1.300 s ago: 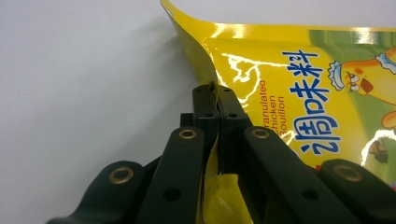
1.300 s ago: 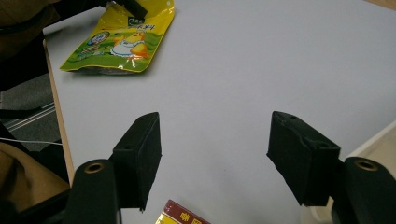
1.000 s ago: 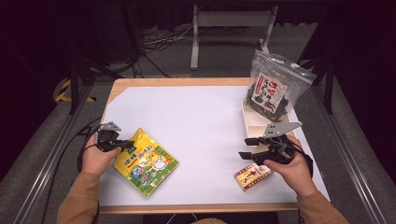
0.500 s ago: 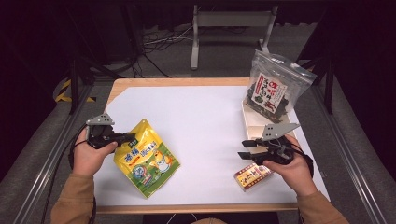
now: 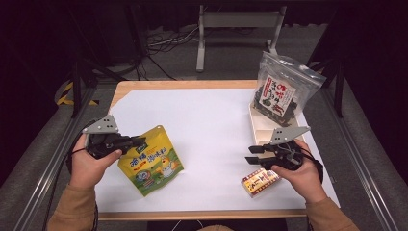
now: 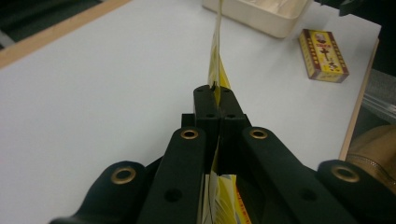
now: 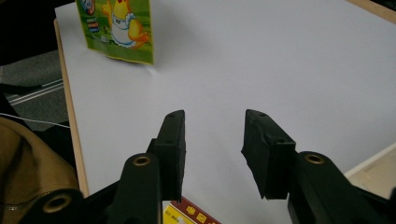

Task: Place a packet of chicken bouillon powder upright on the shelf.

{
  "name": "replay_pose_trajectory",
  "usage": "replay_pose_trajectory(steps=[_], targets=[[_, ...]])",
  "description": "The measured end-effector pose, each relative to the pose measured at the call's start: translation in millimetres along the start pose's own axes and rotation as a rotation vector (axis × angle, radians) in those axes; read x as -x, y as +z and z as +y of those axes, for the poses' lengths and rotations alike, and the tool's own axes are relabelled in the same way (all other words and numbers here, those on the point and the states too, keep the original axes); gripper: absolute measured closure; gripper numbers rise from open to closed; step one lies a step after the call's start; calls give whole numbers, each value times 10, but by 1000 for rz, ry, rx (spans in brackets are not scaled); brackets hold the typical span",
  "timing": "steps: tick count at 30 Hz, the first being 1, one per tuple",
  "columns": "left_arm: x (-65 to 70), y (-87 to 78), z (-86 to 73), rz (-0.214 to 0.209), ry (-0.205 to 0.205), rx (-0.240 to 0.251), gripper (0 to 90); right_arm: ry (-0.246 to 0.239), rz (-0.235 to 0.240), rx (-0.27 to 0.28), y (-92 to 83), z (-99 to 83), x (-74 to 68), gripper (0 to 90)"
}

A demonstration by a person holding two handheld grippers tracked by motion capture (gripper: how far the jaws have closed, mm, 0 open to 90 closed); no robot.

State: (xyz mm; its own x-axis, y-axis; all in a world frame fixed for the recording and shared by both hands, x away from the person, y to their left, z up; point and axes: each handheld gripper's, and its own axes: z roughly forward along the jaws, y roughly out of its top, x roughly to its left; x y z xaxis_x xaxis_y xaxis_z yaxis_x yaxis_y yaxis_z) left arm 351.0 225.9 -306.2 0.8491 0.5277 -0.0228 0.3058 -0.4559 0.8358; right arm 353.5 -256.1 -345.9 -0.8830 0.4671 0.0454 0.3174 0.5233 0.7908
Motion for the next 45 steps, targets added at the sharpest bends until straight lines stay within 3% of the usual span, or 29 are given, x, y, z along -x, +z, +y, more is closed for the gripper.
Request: replay_pose_trajectory(steps=[3,8,14,26,34,45], targets=[[77,-49,44,4,35,16,900,19,19,8,3,12,-5,581],[115,-72,80,-2,51,26,900,18,29,9,13,37,-9,575],[154,-37,149,-58,71,46,900,-11,38,14,44,149,-53,540],[302,185,351,-152,141,75,900,-120,66,-14,175,458,-231,506],[421,352,476,-218,186,76,900,-150,87,-23,228,575,-308,494],[542,527,577,-268,234,64,900,-179,116,-47,299,667,-399,491]])
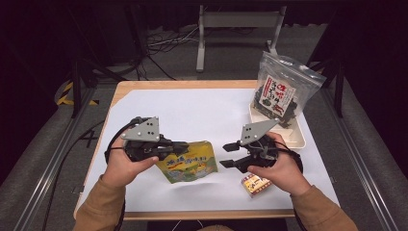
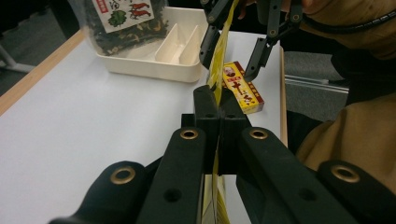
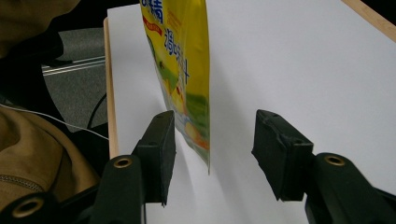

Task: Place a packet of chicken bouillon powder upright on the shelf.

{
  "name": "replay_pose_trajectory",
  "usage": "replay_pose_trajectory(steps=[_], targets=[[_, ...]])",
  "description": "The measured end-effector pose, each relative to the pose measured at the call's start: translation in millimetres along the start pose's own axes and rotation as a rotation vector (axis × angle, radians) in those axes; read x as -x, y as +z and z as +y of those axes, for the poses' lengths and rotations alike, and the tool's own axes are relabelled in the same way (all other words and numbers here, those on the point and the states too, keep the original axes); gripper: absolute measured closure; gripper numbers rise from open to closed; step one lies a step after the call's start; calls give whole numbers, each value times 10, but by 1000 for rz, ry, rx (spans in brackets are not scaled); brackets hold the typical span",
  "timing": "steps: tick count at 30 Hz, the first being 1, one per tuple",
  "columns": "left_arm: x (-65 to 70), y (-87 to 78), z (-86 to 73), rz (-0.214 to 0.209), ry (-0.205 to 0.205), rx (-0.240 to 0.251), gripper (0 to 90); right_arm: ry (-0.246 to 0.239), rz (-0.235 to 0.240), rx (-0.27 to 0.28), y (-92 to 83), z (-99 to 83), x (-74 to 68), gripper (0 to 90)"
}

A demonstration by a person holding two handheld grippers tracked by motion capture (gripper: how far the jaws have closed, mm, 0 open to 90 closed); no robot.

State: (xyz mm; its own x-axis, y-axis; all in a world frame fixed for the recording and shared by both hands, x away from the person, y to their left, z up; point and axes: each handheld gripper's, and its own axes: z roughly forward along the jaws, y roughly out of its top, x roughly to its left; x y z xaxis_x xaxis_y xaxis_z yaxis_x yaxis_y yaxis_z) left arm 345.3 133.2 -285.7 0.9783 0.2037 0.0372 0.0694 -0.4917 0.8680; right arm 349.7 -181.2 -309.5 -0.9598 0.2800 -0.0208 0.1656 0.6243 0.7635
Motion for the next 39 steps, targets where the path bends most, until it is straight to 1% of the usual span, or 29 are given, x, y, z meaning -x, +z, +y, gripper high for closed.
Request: replay_pose_trajectory(steps=[6,9,12,18,19,22,23,24,28,30,31,35,36,37,38,39], targets=[[43,82,59,-32,17,3,900,-24,15,-14,68,61,-36,518],[69,133,83,-44,27,3,900,-55,16,-29,113,100,-59,543],[95,169,100,-57,36,7,900,-72,30,-40,154,124,-82,581],[148,220,130,-73,53,0,900,-78,67,-72,258,145,-117,641],[153,224,133,-72,53,-1,899,-82,72,-75,270,146,-122,660],[152,230,135,-67,59,-7,900,-84,94,-88,294,145,-132,772],[151,233,133,-68,58,-8,900,-84,94,-88,294,145,-132,772],[152,237,131,-70,53,-8,899,-84,95,-90,299,145,-136,795],[146,251,127,-67,57,-11,898,-75,107,-109,313,151,-153,836],[145,254,127,-65,55,-11,896,-69,106,-110,314,146,-156,845],[143,255,125,-67,47,-4,893,-64,106,-108,309,143,-156,848],[132,255,119,-67,38,3,883,-24,114,-95,280,133,-146,854],[134,250,119,-58,28,8,870,-21,116,-94,277,128,-141,855],[133,244,118,-46,22,14,816,-8,119,-87,272,120,-135,856],[133,244,118,-46,22,14,771,-8,119,-87,272,120,-135,856],[127,231,115,-29,14,20,771,3,123,-84,263,113,-128,857]])
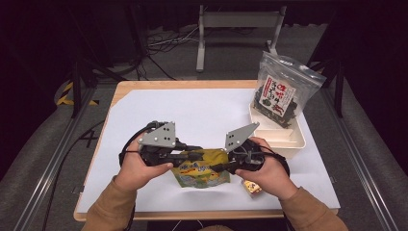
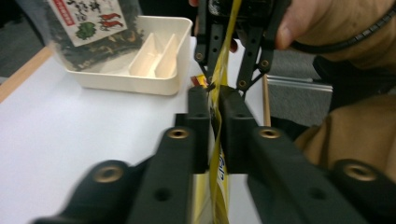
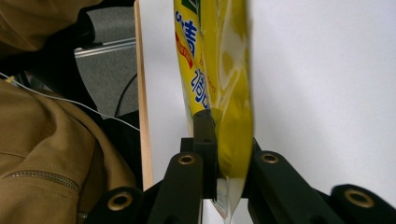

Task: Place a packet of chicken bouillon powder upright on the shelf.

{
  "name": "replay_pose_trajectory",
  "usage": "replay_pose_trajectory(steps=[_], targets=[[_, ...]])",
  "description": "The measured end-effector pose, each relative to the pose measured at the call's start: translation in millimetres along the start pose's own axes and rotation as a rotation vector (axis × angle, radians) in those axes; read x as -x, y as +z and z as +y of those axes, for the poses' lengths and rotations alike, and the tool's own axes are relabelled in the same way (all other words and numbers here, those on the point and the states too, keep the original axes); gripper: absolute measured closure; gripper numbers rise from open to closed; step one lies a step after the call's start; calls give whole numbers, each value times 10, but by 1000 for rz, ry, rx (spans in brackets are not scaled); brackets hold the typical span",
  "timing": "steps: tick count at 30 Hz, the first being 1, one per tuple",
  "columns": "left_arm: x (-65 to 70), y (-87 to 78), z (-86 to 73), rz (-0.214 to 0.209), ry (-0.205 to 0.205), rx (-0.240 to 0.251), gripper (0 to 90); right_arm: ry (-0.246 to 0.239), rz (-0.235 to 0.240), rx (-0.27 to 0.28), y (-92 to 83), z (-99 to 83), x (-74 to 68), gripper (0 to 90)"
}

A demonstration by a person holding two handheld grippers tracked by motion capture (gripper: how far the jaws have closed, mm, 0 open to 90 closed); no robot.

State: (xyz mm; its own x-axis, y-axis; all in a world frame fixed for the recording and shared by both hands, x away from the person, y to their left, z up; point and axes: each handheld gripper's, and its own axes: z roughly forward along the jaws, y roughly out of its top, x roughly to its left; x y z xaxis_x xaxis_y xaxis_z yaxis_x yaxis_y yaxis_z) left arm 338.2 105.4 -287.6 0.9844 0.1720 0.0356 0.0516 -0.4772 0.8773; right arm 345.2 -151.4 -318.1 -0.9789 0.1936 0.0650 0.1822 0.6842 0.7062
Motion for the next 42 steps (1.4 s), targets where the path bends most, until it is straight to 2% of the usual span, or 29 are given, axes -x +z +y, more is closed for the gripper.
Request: replay_pose_trajectory(steps=[6,7,8,9,11,17,21,27,32,35,36,42], targets=[[-17,-63,-9,35,-20,42,509,34,-21,28,-141,-48,47,860],[-24,-89,-11,53,-33,64,509,34,-21,28,-141,-48,47,860],[-32,-110,-15,66,-38,77,434,35,-31,35,-181,-59,56,860],[-41,-131,-22,79,-41,90,399,38,-37,38,-208,-67,62,860],[-60,-169,-38,98,-48,94,356,42,-58,42,-268,-84,69,860],[-90,-261,-99,133,-69,106,316,54,-95,52,-416,-132,102,860],[-127,-331,-160,174,-81,109,271,63,-135,54,-562,-170,139,860],[-176,-381,-238,213,-92,114,226,78,-183,64,-742,-220,184,860],[-215,-381,-287,239,-100,113,193,97,-215,87,-906,-250,241,861],[-242,-356,-314,235,-106,104,183,101,-231,93,-972,-253,261,861],[-269,-340,-336,243,-101,99,177,100,-256,100,-1041,-254,278,861],[-329,-334,-401,260,-120,98,148,104,-297,123,-1181,-274,325,861]])
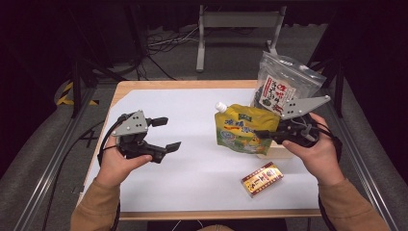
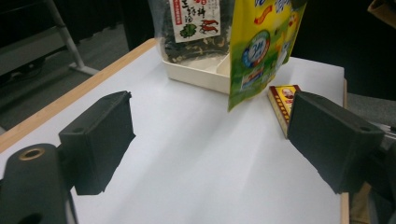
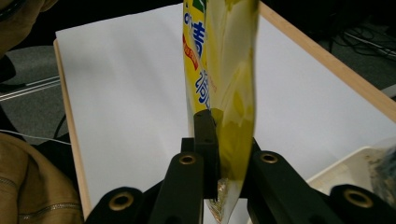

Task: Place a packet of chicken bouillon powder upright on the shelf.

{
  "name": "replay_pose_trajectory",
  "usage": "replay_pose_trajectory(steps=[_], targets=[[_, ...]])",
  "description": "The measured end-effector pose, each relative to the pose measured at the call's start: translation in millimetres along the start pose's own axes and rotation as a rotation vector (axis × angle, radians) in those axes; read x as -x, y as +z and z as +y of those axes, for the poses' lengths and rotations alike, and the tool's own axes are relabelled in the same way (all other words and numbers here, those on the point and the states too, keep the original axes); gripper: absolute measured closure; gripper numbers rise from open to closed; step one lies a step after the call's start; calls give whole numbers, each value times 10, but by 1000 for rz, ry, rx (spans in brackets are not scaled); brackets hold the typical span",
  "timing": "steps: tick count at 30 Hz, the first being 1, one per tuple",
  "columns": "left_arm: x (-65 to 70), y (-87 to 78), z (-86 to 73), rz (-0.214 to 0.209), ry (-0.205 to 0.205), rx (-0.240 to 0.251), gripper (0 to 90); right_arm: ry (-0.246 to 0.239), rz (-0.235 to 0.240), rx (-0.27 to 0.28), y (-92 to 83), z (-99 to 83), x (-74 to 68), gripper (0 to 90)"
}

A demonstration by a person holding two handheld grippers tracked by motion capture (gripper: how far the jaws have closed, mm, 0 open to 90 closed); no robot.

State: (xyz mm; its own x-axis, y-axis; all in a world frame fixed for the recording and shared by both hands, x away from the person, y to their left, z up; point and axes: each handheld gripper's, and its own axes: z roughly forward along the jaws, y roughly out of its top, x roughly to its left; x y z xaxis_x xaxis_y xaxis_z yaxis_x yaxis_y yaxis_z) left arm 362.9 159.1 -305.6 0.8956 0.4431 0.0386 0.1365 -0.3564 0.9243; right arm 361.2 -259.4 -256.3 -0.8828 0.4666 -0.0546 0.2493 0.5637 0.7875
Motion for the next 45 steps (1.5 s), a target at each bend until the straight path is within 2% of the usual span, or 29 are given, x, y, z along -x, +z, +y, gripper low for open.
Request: replay_pose_trajectory(steps=[7,11,19,29,37,45], targets=[[-67,-2,-57,17,-19,-2,132,-1,-41,26,-151,14,102,861],[-95,14,-87,22,-27,-5,127,-11,-50,38,-235,14,173,861],[-123,-10,-137,33,-46,-11,124,-5,-80,38,-355,-20,292,862],[-178,-49,-221,66,-62,-25,109,7,-111,45,-521,-127,466,863],[-227,-93,-284,88,-89,-27,107,28,-132,45,-581,-208,559,863],[-227,-109,-295,94,-89,-36,98,44,-147,53,-609,-303,674,863]])
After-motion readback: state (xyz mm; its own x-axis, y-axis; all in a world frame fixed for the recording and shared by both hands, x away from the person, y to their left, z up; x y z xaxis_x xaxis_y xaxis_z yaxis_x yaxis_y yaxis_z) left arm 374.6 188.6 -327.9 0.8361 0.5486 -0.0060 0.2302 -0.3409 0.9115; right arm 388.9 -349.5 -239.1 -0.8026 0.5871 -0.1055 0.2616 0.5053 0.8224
